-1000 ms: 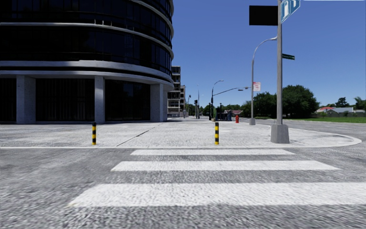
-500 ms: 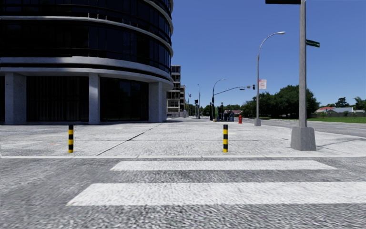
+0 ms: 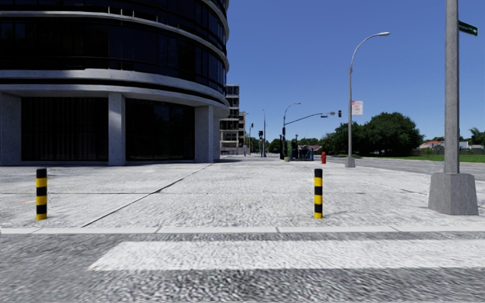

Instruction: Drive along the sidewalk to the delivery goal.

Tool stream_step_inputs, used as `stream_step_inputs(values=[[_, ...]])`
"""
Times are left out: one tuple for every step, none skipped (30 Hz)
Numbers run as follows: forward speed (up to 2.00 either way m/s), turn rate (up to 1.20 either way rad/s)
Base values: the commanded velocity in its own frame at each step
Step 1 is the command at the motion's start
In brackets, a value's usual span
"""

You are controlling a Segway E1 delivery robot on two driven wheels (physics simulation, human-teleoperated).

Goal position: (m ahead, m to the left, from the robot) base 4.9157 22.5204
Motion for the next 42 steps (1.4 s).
stream_step_inputs(values=[[2.00, 0.00], [2.00, 0.00], [2.00, 0.00], [2.00, 0.00], [2.00, 0.00], [2.00, 0.00], [2.00, 0.00], [2.00, 0.00], [2.00, 0.00], [2.00, 0.00], [2.00, 0.00], [2.00, 0.00], [2.00, 0.00], [2.00, 0.00], [2.00, 0.00], [2.00, 0.00], [2.00, 0.00], [2.00, 0.00], [2.00, 0.00], [1.98, 0.00], [1.77, 0.00], [1.60, 0.00], [1.53, 0.00], [1.53, 0.00], [1.50, 0.00], [1.49, 0.00], [1.48, 0.00], [1.48, 0.00], [1.47, 0.00], [1.44, 0.00], [1.43, 0.00], [1.43, 0.00], [1.43, 0.00], [1.43, 0.04], [1.43, 0.14], [1.43, 0.19], [1.43, 0.25], [1.43, 0.25], [1.43, 0.28], [1.43, 0.35], [1.43, 0.37], [1.43, 0.37]])
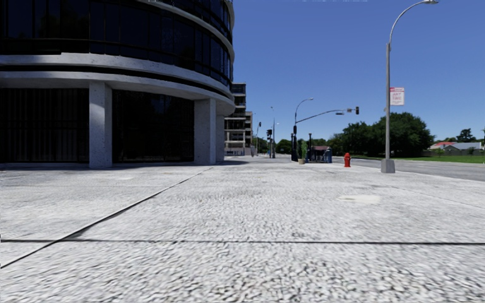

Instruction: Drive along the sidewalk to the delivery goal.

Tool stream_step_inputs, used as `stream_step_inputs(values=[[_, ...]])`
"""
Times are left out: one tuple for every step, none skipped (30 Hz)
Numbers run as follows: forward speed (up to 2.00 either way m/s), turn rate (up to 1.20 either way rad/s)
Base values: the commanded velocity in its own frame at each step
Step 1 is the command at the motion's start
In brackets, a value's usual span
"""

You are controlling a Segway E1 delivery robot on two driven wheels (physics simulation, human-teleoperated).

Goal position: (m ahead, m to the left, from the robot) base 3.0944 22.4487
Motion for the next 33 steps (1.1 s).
stream_step_inputs(values=[[1.43, 0.37], [1.43, 0.38], [1.43, 0.40], [1.43, 0.46], [1.43, 0.48], [1.43, 0.48], [1.43, 0.48], [1.43, 0.48], [1.44, 0.48], [1.44, 0.48], [1.44, 0.48], [1.44, 0.48], [1.44, 0.48], [1.44, 0.50], [1.44, 0.50], [1.44, 0.53], [1.44, 0.54], [1.44, 0.54], [1.44, 0.54], [1.44, 0.54], [1.44, 0.54], [1.44, 0.54], [1.44, 0.54], [1.44, 0.54], [1.44, 0.54], [1.45, 0.54], [1.45, 0.54], [1.45, 0.54], [1.45, 0.54], [1.45, 0.54], [1.45, 0.54], [1.45, 0.54], [1.46, 0.54]])
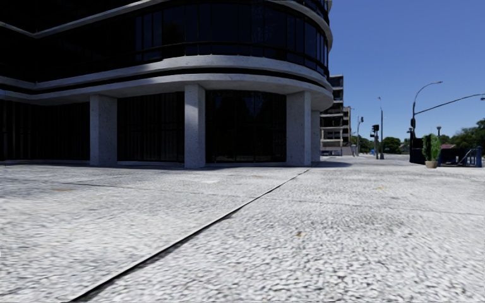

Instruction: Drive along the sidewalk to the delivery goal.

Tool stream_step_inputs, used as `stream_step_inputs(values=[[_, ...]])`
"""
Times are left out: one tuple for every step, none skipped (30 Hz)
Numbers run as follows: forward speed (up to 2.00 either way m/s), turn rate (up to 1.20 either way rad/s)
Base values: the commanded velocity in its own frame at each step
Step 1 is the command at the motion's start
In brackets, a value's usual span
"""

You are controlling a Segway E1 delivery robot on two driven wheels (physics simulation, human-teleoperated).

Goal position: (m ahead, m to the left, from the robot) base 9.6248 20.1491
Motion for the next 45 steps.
stream_step_inputs(values=[[1.46, 0.54], [1.46, 0.54], [1.46, 0.54], [1.54, 0.54], [2.00, 0.54], [2.00, 0.54], [2.00, 0.54], [2.00, 0.54], [2.00, 0.54], [2.00, 0.54], [2.00, 0.54], [2.00, 0.55], [2.00, 0.55], [2.00, 0.57], [2.00, 0.64], [2.00, 0.66], [2.00, 0.67], [2.00, 0.67], [2.00, 0.67], [2.00, 0.67], [2.00, 0.68], [2.00, 0.68], [2.00, 0.68], [2.00, 0.68], [2.00, 0.68], [2.00, 0.68], [2.00, 0.68], [2.00, 0.68], [2.00, 0.68], [2.00, 0.68], [2.00, 0.68], [2.00, 0.68], [2.00, 0.68], [2.00, 0.68], [2.00, 0.68], [2.00, 0.68], [2.00, 0.68], [2.00, 0.68], [2.00, 0.68], [2.00, 0.68], [2.00, 0.68], [2.00, 0.68], [2.00, 0.68], [2.00, 0.68], [2.00, 0.68]])
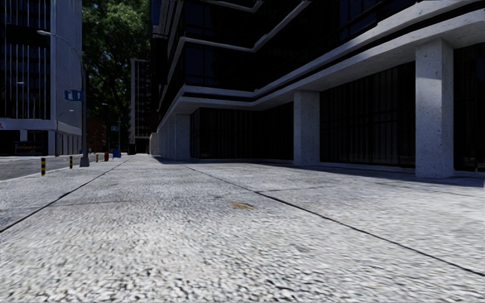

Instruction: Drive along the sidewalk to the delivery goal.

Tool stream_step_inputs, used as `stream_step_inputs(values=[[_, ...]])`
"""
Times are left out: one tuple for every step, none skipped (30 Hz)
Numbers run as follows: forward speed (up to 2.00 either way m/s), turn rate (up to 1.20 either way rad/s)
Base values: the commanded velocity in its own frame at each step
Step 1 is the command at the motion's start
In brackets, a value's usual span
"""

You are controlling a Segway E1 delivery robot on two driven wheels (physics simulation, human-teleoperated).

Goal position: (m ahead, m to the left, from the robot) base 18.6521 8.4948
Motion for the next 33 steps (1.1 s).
stream_step_inputs(values=[[2.00, 0.68], [2.00, 0.68], [2.00, 0.68], [2.00, 0.68], [2.00, 0.68], [2.00, 0.68], [2.00, 0.68], [2.00, 0.68], [2.00, 0.68], [2.00, 0.68], [2.00, 0.68], [2.00, 0.68], [2.00, 0.68], [2.00, 0.68], [2.00, 0.68], [2.00, 0.68], [2.00, 0.68], [2.00, 0.68], [2.00, 0.68], [2.00, 0.68], [2.00, 0.68], [2.00, 0.68], [2.00, 0.68], [2.00, 0.68], [2.00, 0.68], [2.00, 0.68], [2.00, 0.68], [2.00, 0.68], [2.00, 0.68], [2.00, 0.68], [2.00, 0.68], [2.00, 0.68], [2.00, 0.68]])
